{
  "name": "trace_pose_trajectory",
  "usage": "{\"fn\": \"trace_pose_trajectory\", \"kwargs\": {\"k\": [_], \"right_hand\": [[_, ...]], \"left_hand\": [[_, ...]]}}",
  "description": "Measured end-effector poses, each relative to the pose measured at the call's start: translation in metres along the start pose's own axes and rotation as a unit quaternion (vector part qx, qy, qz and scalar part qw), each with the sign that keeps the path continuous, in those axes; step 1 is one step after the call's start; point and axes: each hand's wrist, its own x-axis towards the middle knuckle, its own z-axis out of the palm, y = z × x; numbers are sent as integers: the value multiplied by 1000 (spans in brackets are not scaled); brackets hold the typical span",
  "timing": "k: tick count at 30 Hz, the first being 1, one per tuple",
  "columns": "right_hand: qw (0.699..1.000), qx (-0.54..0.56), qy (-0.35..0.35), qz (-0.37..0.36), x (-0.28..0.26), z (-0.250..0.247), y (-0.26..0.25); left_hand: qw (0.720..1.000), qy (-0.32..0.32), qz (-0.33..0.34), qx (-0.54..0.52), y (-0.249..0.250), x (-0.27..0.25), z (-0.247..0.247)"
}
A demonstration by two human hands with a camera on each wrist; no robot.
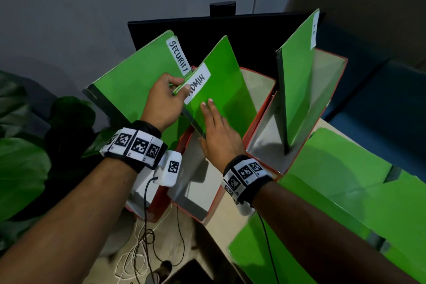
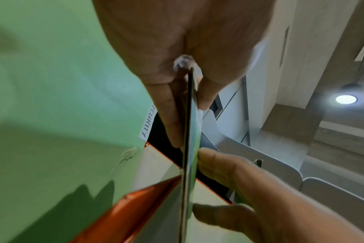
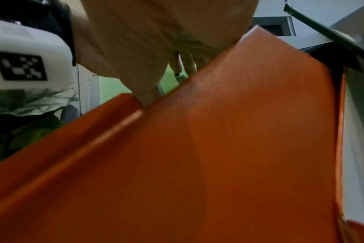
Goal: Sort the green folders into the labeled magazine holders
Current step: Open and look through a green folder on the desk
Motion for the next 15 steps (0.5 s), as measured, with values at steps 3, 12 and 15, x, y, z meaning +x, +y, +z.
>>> {"fn": "trace_pose_trajectory", "kwargs": {"k": [3,12,15], "right_hand": [[998,-53,-24,34,3,9,0],[988,-143,-46,28,-2,14,-3],[987,-147,-59,12,-1,12,-1]], "left_hand": [[999,-29,-4,43,1,3,4],[984,-19,35,175,-1,-2,9],[971,-13,65,229,1,-5,9]]}}
